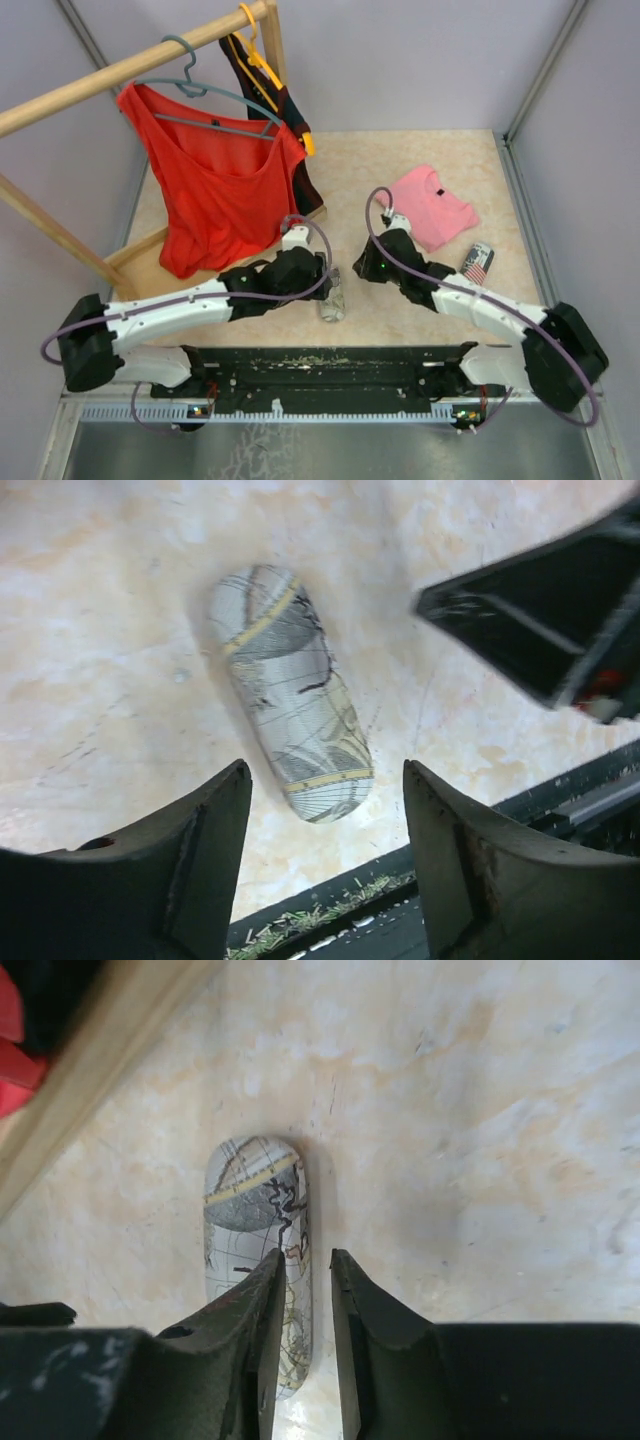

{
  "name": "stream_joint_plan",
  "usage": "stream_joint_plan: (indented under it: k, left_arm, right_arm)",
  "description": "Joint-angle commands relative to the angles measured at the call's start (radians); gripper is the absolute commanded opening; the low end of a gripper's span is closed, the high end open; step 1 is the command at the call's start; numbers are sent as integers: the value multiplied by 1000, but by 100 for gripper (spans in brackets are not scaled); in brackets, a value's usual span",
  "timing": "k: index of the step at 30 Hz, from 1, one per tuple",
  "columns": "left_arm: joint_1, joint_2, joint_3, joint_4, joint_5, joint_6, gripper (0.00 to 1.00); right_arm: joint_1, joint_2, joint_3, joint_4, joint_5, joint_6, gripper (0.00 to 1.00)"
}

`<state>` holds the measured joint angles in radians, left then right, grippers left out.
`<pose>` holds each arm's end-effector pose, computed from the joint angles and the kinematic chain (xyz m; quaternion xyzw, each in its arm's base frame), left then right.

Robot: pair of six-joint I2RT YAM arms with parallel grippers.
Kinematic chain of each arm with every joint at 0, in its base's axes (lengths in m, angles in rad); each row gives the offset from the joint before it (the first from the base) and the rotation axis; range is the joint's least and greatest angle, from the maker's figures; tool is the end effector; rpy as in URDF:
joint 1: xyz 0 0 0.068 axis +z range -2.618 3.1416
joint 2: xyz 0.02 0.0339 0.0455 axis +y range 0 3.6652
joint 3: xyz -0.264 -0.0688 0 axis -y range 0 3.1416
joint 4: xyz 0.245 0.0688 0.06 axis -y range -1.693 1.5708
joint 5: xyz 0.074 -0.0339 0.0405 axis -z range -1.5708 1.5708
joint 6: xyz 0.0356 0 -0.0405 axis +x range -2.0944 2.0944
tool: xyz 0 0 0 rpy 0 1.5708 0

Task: Organize the sunglasses
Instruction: Close the sunglasses case at the center of the board, then pick up the sunglasses case from the center of the board.

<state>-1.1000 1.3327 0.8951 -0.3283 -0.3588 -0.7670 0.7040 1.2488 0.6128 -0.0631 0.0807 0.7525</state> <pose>0.1393 -0.2460 0.2462 0.0811 0.9044 -0.2120 0.3613 0.1947 0.1616 0.1962 0.0390 0.9051 0.2535 0.3392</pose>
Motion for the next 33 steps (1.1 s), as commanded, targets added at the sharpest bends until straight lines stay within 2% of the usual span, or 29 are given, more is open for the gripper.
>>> stream_joint_plan:
  k: [1,5,7,9,14,16,19,22,26,30,33]
  left_arm:
    - [-1,-141,-81,33,-192,46,73]
    - [6,-278,-143,20,-321,82,92]
    - [10,-353,-183,22,-367,91,99]
    - [11,-431,-224,29,-402,103,100]
    - [13,-595,-320,19,-459,100,100]
    - [13,-637,-349,-10,-469,75,100]
    - [14,-681,-375,-66,-484,17,100]
    - [14,-705,-398,-94,-484,-14,100]
    - [14,-710,-406,-112,-458,-37,100]
    - [14,-701,-409,-116,-426,-46,100]
    - [14,-701,-408,-120,-406,-46,100]
  right_arm:
    - [-14,-221,-11,-23,166,-138,29]
    - [-15,-437,-8,-93,258,-287,36]
    - [-14,-547,-9,-129,309,-343,45]
    - [-15,-650,-15,-163,356,-387,56]
    - [-14,-869,-42,-227,405,-463,72]
    - [-15,-930,-51,-277,482,-417,76]
    - [-15,-989,-52,-400,610,-278,76]
    - [-15,-959,-26,-605,772,-50,76]
    - [-18,-800,69,-798,899,109,79]
    - [-104,-625,153,-818,914,66,84]
    - [-297,-535,154,-651,701,-132,87]
